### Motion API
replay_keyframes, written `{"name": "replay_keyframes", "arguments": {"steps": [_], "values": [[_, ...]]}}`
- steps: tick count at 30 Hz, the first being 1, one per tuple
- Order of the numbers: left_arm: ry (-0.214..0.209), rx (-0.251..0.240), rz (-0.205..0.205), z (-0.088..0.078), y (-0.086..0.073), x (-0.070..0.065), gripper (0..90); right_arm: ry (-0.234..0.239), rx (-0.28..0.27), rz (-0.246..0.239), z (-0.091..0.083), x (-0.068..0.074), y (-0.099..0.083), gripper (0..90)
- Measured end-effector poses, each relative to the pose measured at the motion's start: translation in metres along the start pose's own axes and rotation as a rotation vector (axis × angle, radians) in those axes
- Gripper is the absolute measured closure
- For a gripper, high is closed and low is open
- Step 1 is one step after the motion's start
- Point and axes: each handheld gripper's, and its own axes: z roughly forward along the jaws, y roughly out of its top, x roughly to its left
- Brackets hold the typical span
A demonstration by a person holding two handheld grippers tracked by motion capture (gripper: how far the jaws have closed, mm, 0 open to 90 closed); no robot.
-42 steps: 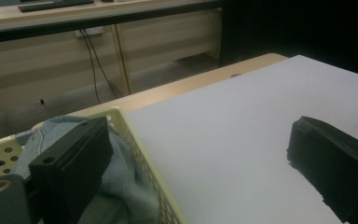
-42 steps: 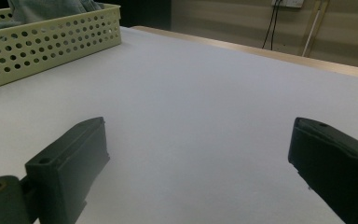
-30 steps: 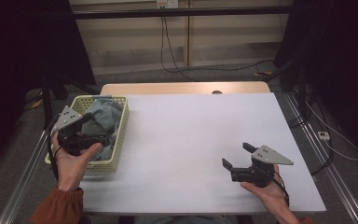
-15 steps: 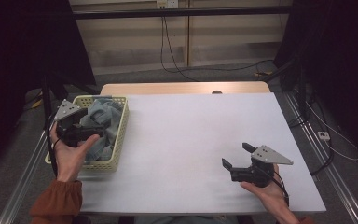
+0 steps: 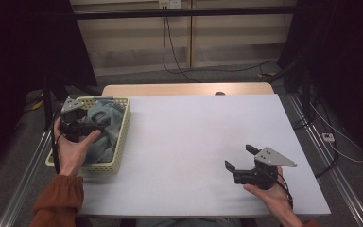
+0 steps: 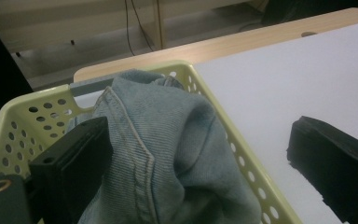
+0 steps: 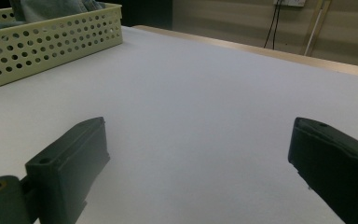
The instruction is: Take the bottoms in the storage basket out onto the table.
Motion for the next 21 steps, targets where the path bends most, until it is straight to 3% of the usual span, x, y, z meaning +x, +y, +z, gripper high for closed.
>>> {"name": "replay_keyframes", "arguments": {"steps": [21], "values": [[0.068,0.084,-0.049,0.043,0.003,0.009,6.9,-0.001,-0.001,-0.001,0.001,-0.001,0.000,4.7]]}}
